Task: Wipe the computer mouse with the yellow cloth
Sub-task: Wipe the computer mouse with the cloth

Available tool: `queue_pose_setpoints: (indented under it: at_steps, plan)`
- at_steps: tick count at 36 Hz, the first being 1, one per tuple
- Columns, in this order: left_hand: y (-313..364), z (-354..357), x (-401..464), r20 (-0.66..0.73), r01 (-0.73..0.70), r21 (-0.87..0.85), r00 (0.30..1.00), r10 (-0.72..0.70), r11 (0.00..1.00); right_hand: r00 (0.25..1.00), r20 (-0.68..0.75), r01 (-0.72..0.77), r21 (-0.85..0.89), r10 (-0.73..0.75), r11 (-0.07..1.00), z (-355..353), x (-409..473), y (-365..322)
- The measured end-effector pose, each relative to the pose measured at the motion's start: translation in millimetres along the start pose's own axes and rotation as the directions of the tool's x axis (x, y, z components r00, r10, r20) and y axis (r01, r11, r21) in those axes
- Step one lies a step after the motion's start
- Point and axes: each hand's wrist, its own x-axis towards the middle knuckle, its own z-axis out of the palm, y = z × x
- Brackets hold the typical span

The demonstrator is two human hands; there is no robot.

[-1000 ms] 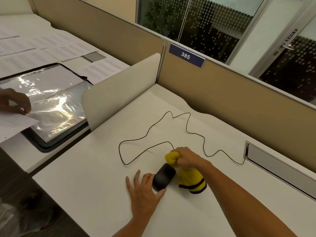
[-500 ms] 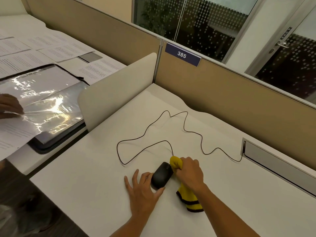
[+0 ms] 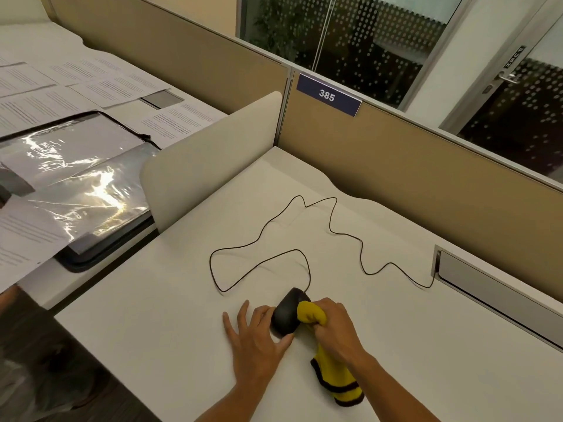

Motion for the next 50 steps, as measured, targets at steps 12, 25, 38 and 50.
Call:
queue_pose_setpoints:
  at_steps: [12, 25, 38, 50]
  plan:
    - [-1.5, 2.5, -0.5, 0.053, 0.016, 0.022, 0.998, -0.017, 1.000, 0.987, -0.008, 0.159, 0.079, -0.159, 0.984, 15.6, -23.7, -7.8]
    - [-1.2, 1.1, -0.5, 0.006, -0.005, 0.033, 1.000, 0.004, 0.999, 0.987, 0.016, -0.151, 0.424, 0.160, 0.893, -28.2, 6.5, -5.8]
    - [2.7, -3.5, -0.1, 0.020, 0.001, 0.024, 1.000, -0.001, 1.000, 0.910, 0.348, -0.093, -0.359, 0.226, 0.929, -60.4, 76.8, -39.5]
    - [0.7, -1.8, 0.7, 0.017, -0.003, 0.012, 1.000, 0.003, 1.000, 0.876, 0.464, 0.104, -0.445, 0.130, 0.889, -47.5, 78.8, -56.0]
